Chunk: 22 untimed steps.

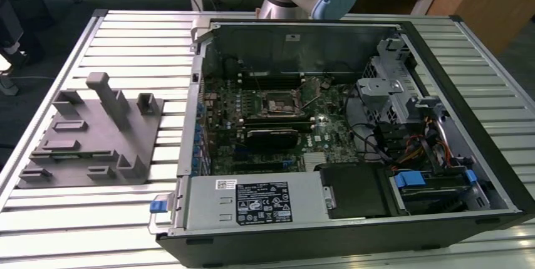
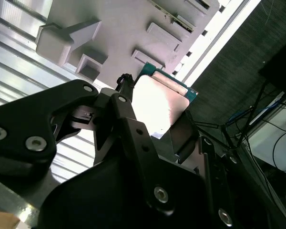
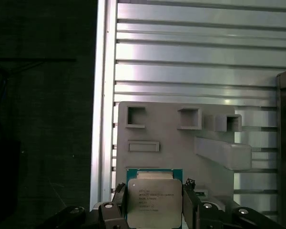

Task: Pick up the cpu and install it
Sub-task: 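Pick up the cpu and move it towards the insertion slot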

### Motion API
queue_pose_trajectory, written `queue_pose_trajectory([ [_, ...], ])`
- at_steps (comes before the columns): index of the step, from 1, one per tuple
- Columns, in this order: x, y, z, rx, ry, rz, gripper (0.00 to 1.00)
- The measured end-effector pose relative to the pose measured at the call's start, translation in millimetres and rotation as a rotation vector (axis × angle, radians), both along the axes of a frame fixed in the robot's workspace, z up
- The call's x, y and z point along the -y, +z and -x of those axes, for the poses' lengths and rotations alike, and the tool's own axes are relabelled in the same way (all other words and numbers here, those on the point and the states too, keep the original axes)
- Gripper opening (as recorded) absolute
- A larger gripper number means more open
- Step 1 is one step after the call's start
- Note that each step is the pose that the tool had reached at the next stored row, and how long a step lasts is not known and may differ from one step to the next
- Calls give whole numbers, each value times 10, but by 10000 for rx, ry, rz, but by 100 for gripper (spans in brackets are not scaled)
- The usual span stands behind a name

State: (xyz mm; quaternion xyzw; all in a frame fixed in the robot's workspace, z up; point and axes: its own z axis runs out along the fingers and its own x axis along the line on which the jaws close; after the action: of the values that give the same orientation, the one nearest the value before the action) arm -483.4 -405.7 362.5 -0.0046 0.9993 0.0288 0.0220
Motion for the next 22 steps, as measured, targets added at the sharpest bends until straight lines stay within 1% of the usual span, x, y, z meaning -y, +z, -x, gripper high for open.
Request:
queue_pose_trajectory([
  [11, 0, 84, 0, -1, 0, 1, 55],
  [22, 0, 189, 0, -1, 0, 0, 55],
])
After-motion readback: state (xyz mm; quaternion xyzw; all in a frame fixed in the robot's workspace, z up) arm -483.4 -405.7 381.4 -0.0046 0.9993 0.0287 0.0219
